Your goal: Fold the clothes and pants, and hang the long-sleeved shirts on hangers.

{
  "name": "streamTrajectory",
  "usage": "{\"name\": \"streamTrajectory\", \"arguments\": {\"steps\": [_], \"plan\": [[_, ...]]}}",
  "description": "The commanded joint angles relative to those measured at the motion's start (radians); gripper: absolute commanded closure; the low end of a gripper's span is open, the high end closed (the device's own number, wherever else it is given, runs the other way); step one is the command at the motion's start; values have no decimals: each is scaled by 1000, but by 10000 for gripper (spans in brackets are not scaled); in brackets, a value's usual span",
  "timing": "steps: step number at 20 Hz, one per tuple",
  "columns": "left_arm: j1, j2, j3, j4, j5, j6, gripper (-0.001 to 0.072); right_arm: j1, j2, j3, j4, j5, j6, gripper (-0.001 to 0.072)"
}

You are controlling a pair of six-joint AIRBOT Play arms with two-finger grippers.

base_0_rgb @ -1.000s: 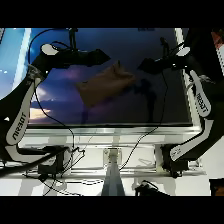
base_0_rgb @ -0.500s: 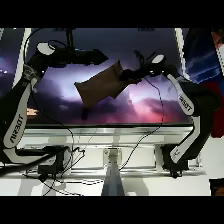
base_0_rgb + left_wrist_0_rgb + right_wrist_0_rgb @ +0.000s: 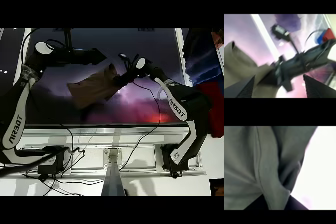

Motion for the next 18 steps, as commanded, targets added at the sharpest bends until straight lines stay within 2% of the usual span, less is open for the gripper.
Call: {"name": "streamTrajectory", "arguments": {"steps": [1, 3, 5, 7, 12, 14, 17, 18], "plan": [[26, 64, 1, 214, 0, -1, 14, -96, 84, 73, -43, 44, 8, 700], [35, 148, 1, 419, 1, -5, 132, -200, 174, 89, -90, 35, 59, 700], [40, 238, 1, 566, 1, -4, 144, -334, 280, 90, -173, 43, 169, 700], [43, 316, 1, 637, 1, -4, 144, -477, 371, 90, -262, 94, 288, 700], [42, 418, 1, 657, 1, -4, 144, -824, 525, 90, -451, 307, 463, 700], [42, 420, 1, 657, 1, -4, 144, -952, 556, 89, -534, 333, 593, 700], [42, 414, 1, 656, 1, -4, 144, -1098, 564, 89, -604, 431, 705, 699], [42, 414, 1, 656, 1, -4, 144, -1126, 566, 89, -649, 462, 791, 700]]}}
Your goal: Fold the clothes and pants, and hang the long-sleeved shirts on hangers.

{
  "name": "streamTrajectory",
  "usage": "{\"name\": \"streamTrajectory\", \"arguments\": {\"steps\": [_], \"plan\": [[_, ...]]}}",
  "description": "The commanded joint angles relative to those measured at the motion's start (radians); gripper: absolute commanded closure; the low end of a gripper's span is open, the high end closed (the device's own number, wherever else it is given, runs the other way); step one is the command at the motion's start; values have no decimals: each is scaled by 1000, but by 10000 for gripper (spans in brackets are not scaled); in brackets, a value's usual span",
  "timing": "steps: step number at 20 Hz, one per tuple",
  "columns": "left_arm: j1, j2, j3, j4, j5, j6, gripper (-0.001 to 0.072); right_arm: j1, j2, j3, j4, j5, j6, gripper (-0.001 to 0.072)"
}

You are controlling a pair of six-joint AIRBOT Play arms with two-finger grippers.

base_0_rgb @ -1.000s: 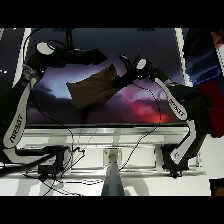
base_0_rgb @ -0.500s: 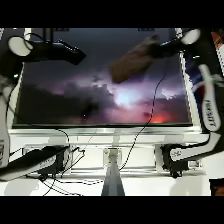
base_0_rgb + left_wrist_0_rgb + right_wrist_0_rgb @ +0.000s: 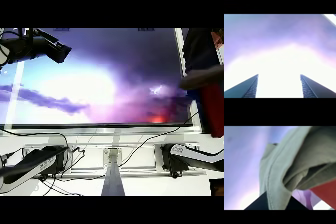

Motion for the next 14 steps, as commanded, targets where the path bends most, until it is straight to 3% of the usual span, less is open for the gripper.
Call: {"name": "streamTrajectory", "arguments": {"steps": [1, 2, 4, 9, 10, 11, 13, 14], "plan": [[1, 6, 1, 11, 1, 0, 144, -148, 27, 0, -177, 122, 297, 699], [1, 6, 1, 11, 0, 0, 144, -162, 35, 1, -228, 122, 380, 699], [1, 6, 1, 11, 0, 0, 144, -169, 44, 1, -299, 119, 443, 699], [1, 6, 1, 11, 1, 0, 144, -168, 44, 1, -327, 127, 455, 698], [1, 6, 1, 11, 1, 0, 144, -168, 43, 0, -325, 127, 455, 667], [1, 6, 1, 11, 1, 0, 143, -168, 43, 1, -326, 129, 455, 577], [1, 6, 1, 11, 1, 0, 144, -168, 43, 1, -326, 146, 455, 314], [1, 6, 1, 11, 1, 0, 143, -168, 43, 1, -326, 154, 455, 258]]}}
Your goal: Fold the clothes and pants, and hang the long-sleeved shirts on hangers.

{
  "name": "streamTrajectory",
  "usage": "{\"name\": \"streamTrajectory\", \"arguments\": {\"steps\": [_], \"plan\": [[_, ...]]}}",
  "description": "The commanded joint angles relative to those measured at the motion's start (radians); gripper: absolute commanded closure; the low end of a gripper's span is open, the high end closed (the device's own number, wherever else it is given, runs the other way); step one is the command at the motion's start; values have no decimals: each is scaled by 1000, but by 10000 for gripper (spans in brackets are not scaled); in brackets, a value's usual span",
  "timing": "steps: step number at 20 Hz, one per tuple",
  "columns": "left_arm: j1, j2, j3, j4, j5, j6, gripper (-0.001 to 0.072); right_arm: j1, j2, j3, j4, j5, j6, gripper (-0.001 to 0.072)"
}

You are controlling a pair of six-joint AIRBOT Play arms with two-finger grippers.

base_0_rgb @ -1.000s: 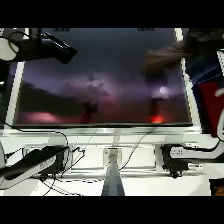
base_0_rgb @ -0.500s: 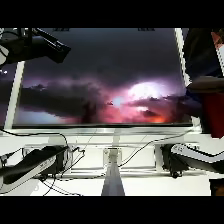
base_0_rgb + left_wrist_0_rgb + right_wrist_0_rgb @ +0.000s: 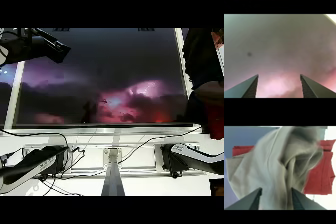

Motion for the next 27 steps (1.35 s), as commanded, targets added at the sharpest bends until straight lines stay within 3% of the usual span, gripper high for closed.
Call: {"name": "streamTrajectory", "arguments": {"steps": [1, 3, 4, 5, 10, 15, 18, 22, 27], "plan": [[1, 1, 1, 1, 0, 0, 144, -2, 1, 1, -10, 31, 13, 255], [1, 1, 1, 1, 0, 0, 143, -2, 1, 1, -8, 38, 5, 283], [1, 1, 1, 1, 0, 0, 143, -1, 1, 1, 6, 36, -23, 437], [1, 1, 1, 1, 0, 0, 144, 3, 1, 1, 24, 34, -56, 694], [1, 1, 1, 1, 0, 0, 144, 163, 4, 1, 43, 12, -215, 701], [1, 1, 1, 1, 0, 0, 144, 594, 40, 1, 41, -125, -290, 700], [1, 1, 1, 1, 0, 0, 144, 898, 47, 0, 39, -207, -429, 700], [1, 1, 1, 1, 0, 0, 144, 1238, 47, 1, 39, -404, -719, 700], [1, 1, 1, 1, 0, 0, 144, 1396, 47, 1, 37, -472, -749, 699]]}}
